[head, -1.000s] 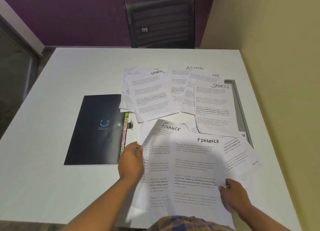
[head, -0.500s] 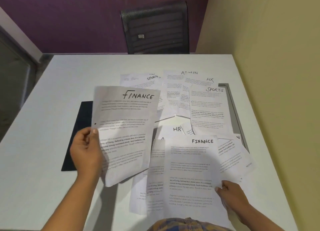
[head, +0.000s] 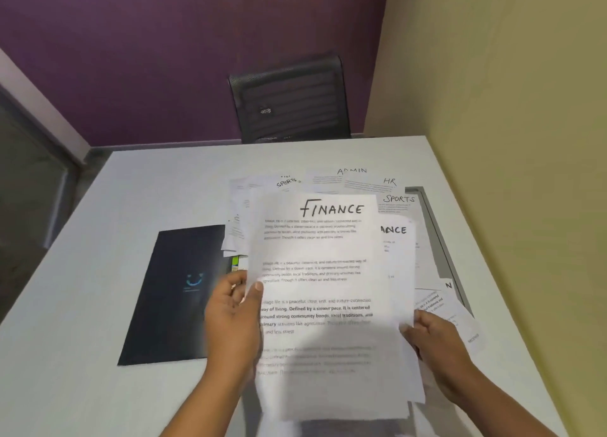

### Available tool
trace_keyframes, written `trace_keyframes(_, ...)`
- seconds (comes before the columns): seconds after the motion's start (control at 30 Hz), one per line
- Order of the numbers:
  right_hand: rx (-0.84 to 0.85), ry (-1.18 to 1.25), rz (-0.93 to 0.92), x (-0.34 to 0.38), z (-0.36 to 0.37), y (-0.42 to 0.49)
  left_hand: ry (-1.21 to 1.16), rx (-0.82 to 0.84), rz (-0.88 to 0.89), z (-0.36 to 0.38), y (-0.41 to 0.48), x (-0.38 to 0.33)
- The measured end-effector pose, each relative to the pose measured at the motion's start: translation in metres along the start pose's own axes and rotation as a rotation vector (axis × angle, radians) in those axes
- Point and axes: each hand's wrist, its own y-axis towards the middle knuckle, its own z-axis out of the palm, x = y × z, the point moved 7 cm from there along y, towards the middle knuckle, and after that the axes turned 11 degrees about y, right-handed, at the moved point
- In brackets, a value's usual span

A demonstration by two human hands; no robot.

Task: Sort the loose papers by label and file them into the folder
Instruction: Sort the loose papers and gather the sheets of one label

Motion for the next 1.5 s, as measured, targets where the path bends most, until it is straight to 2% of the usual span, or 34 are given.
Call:
trace_keyframes(0.17,0.092,0.128,0.001,0.026,0.02,0.001,0.084,0.188,-0.078,0.033,-0.006,0.026)
trace_keyframes(0.23,0.118,0.173,0.009,0.028,0.023,0.001,0.156,0.159,-0.052,0.031,-0.006,0.028)
trace_keyframes(0.33,0.181,0.271,0.031,0.026,0.025,0.002,0.351,0.028,0.05,0.02,-0.003,0.019)
trace_keyframes(0.4,0.244,0.329,0.043,0.026,0.028,-0.001,0.291,0.079,0.027,0.022,-0.001,0.015)
trace_keyframes(0.5,0.302,0.467,0.075,0.029,0.031,-0.006,0.104,0.297,-0.12,0.037,0.001,0.024)
trace_keyframes(0.57,0.324,0.528,0.102,0.028,0.031,-0.009,0.088,0.368,-0.116,0.044,-0.003,0.025)
trace_keyframes(0.67,0.379,0.432,0.005,0.032,0.033,-0.013,0.032,0.348,-0.123,0.046,-0.01,0.027)
trace_keyframes(0.8,0.236,0.226,-0.129,0.04,0.023,-0.011,0.007,0.335,-0.086,0.047,-0.015,0.027)
trace_keyframes(1.0,0.105,0.159,-0.281,0.054,0.019,-0.011,0.221,0.332,0.162,0.049,-0.013,0.012)
trace_keyframes(1.13,0.06,0.155,-0.322,0.051,0.02,-0.014,0.345,0.253,0.275,0.044,-0.01,0.008)
trace_keyframes(1.5,0.148,0.081,-0.369,0.046,0.023,-0.019,0.375,0.369,0.257,0.05,-0.013,0.031)
